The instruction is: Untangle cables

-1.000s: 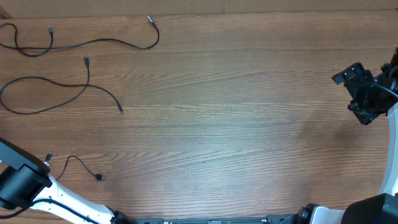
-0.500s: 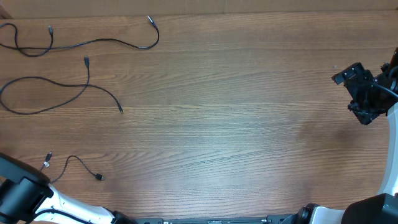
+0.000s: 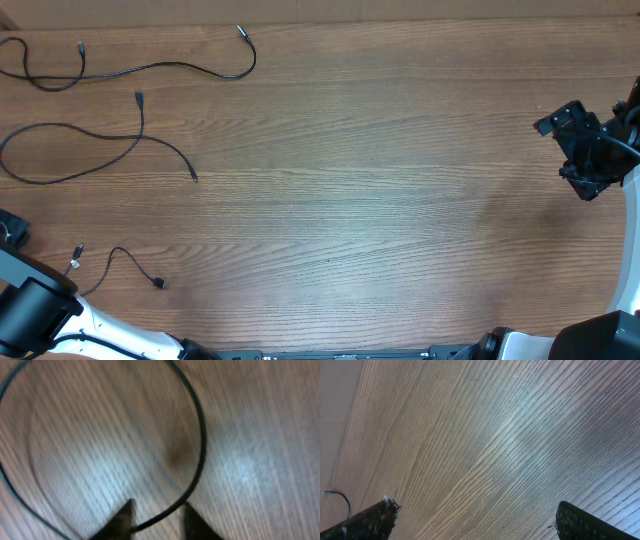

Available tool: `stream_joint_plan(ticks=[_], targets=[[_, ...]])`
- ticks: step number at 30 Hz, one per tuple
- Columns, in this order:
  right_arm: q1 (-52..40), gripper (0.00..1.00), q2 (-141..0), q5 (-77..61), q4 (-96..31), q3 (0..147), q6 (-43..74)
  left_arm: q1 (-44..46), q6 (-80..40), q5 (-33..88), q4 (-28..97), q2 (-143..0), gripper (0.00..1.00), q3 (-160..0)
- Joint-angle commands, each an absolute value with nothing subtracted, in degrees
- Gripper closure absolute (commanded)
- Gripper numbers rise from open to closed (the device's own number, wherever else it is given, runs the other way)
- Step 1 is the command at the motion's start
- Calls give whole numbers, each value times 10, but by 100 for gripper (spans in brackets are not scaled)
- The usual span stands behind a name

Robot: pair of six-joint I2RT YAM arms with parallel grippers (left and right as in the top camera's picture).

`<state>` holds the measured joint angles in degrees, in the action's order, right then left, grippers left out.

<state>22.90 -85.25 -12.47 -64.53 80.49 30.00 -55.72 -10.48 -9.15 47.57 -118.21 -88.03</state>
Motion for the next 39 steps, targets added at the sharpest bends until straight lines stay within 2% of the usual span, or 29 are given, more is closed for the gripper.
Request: stream_joint_plan(ticks=[1,5,11,17,30,31,35,36,37,38,39], targets=[[231,0,-850,-120,-644,810,299,-563,-139,-78,456,-1185,85,-873],[231,0,-850,-120,-644,810,299,-563,-159,-73,447,-1185,96,-873],[231,0,-850,-120,-644,810,299,-563,-159,-71,428,-1185,96,-873],[231,0,-850,-120,-644,810,299,-563,-159,27,390,-1185,96,-886],[231,0,-850,-120,-644,810,299,-565,-174,28,400,-1185,94,-952],[231,0,-850,-120,-644,810,299,-565,-173,28,403,-1185,85,-951],[231,0,-850,-120,-644,810,299,-565,-152,25,423,-1185,71,-950],[231,0,-850,-120,-644,810,299,-565,-152,26,430,-1185,60,-950],[231,0,-850,-120,-644,810,299,-565,-153,28,440,-1185,44,-950],[231,0,-850,-120,-644,810,299,-565,-152,39,453,-1185,34,-950],[231,0,-850,-120,-644,810,299,-565,-152,57,467,-1184,29,-950]])
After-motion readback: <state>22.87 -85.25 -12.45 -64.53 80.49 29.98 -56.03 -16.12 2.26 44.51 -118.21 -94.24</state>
